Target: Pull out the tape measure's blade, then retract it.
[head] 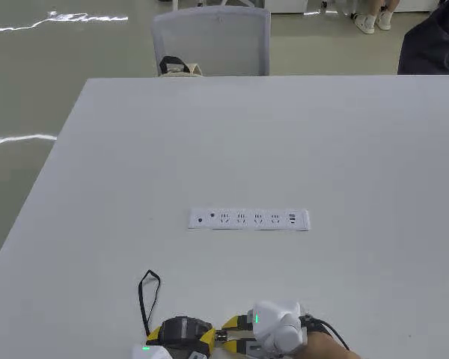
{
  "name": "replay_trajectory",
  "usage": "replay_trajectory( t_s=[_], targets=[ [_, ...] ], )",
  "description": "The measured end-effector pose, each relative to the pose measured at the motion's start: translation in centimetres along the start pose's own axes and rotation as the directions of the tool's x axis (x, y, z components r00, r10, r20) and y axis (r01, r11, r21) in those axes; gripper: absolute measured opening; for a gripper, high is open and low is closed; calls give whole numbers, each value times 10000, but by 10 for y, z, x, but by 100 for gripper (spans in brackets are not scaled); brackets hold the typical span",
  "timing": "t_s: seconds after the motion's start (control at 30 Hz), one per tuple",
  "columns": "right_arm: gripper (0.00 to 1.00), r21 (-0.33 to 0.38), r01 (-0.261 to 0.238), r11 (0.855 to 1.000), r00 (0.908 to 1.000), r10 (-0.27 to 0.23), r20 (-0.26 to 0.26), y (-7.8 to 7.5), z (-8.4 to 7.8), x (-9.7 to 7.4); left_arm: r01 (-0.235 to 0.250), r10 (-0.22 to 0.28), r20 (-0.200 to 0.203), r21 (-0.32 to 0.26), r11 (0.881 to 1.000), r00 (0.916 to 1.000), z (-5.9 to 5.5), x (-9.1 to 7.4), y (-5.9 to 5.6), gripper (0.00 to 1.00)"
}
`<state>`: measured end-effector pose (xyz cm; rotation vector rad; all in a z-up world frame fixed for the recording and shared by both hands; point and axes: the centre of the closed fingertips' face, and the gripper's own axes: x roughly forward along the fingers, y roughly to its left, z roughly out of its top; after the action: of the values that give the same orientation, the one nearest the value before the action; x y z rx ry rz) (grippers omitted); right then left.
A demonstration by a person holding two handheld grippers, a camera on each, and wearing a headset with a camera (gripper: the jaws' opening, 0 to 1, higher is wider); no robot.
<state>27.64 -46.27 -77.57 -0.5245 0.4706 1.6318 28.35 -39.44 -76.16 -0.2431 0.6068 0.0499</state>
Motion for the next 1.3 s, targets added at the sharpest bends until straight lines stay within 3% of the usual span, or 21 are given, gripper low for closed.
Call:
replay_trajectory(
  t_s=[0.63, 0.77, 0.8, 0.87, 1.13, 1.3],
  targets=[
    [13, -224, -278, 9994, 9995, 274, -181, 2, 5, 12, 47, -47, -11, 102, 9999, 10000, 0, 0, -1, 61],
    [14, -450, -380, 9983, 9985, 361, -416, 6, 3, 14, 124, -118, -130, 513, 9986, 9998, -2, 2, -3, 61],
    [14, -689, -459, 9966, 9975, 419, -578, 7, 0, 14, 179, -164, -177, 858, 9962, 9997, -2, 1, -7, 62],
    [14, -689, -427, 9967, 9978, 391, -528, 7, 2, 13, 190, -180, -153, 641, 9978, 9997, -1, 0, -8, 62],
    [16, -677, -246, 9974, 9979, 205, -614, 5, 0, 9, 255, -236, -251, 787, 9966, 9994, -2, -1, -8, 64],
    [18, -448, 21, 9990, 9984, -46, -558, 1, 2, 2, 493, -427, -483, 1452, 9882, 9979, -9, 0, -6, 63]
  ],
)
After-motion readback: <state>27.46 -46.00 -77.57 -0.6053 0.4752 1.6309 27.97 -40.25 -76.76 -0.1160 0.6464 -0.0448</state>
